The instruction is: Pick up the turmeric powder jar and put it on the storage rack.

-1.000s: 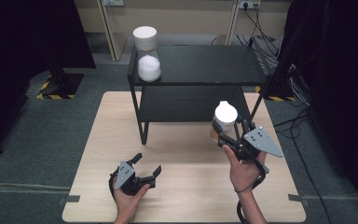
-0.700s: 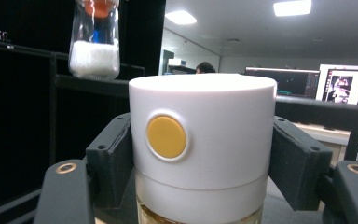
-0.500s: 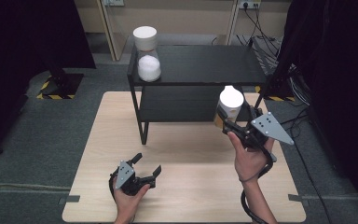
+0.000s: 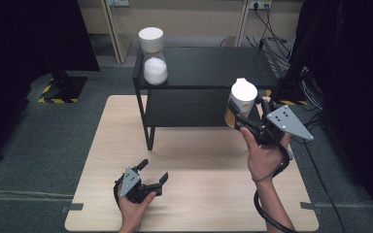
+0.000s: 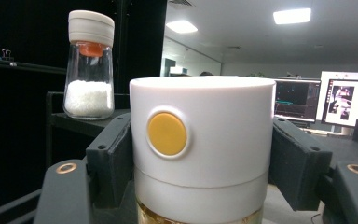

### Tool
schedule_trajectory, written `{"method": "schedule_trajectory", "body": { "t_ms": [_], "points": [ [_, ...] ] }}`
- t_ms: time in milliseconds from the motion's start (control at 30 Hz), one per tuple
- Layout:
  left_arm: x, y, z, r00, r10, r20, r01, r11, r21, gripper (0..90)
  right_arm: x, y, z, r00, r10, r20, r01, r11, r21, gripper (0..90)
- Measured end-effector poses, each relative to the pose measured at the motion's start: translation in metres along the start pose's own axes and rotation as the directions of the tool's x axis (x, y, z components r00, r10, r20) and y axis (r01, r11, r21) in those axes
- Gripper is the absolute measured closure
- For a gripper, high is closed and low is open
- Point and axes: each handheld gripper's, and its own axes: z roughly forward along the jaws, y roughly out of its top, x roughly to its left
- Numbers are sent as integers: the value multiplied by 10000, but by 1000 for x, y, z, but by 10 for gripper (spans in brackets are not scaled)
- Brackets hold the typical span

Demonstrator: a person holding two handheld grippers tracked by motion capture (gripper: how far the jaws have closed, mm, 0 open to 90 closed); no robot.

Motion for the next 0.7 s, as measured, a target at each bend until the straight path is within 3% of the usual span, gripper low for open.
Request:
{"method": "schedule_trajectory", "body": {
  "t_ms": [700],
  "points": [
    [0,0,0,10000,-17,2,17,10000,-20,45,-3,34,13,9998,111,140,-113,9998,173,308]
  ]
}}
